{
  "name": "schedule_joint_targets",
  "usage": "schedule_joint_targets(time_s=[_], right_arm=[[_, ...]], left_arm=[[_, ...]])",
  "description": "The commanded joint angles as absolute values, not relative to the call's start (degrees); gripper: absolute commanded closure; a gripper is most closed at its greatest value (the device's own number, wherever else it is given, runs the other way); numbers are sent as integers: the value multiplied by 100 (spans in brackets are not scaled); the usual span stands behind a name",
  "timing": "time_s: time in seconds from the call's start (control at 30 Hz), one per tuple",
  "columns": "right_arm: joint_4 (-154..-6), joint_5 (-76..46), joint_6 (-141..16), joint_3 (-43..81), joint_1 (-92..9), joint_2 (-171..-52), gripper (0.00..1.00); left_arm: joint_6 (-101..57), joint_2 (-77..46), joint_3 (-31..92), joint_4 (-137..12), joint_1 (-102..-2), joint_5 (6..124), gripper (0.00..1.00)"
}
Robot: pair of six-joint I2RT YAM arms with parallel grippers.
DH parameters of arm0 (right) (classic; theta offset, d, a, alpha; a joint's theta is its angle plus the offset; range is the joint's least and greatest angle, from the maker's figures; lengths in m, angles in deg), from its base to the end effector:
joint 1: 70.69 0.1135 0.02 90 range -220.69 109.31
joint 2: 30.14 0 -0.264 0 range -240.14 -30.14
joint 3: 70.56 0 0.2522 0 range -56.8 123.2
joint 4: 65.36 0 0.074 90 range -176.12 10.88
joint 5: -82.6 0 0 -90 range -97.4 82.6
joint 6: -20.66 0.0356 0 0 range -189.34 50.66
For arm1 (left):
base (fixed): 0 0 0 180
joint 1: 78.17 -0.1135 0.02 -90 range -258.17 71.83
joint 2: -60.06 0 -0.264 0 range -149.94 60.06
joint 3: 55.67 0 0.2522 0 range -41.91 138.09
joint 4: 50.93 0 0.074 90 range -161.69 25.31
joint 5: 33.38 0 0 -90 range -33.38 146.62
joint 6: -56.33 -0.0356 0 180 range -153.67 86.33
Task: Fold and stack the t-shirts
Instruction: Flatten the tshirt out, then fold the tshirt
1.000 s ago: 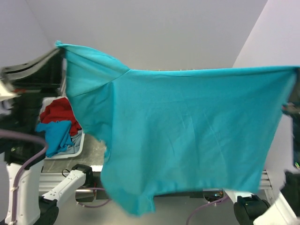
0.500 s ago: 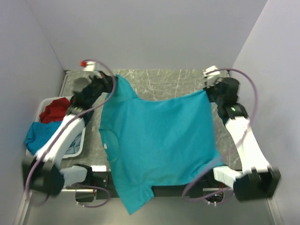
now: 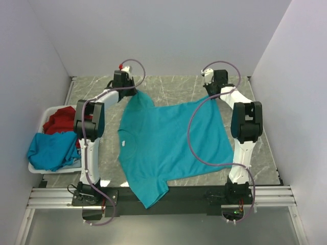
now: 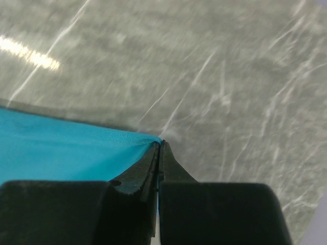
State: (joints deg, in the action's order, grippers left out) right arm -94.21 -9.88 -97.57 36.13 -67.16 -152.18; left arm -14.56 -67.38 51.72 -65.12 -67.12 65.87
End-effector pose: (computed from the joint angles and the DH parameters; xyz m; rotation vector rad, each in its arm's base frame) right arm 0.4808 0.0312 0.1941 -0.6628 2.2516 -0.1624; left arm 0.4971 -0.1029 0.1752 -0.0606 2.1979 -0.4739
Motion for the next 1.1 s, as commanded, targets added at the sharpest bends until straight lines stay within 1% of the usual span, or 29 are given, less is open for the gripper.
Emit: schedule_joint_targets(time_s=[0.0, 0.07, 0.17, 0.4, 0.67, 0.9, 1.07], right_arm=[[-9345, -575, -9703, 4330, -6674, -15301, 100], [-9275, -416, -9563, 4532, -6682, -15424, 100], [-9143, -266, -9483, 4560, -6709, -15363, 100], [-9090, -643, -9448, 4121, -6735, -14968, 100], [-8818, -1109, -9351, 3049, -6858, -14081, 100], [-8668, -1259, -9246, 2530, -6964, -13764, 100], [-8712, -1347, -9255, 2363, -7034, -13614, 100]], left_arm=[[-1741, -6895, 6240, -6969, -6771, 6339, 100], [-1777, -7028, 6417, -7005, -6823, 6128, 100], [-1715, -6879, 6261, -6795, -6955, 6136, 100], [-1715, -6247, 5724, -6329, -7043, 7111, 100], [-1539, -5245, 4485, -5767, -7052, 7419, 100], [-1425, -4305, 3527, -5713, -7043, 7543, 100], [-1434, -3865, 2946, -5810, -7043, 7481, 100]])
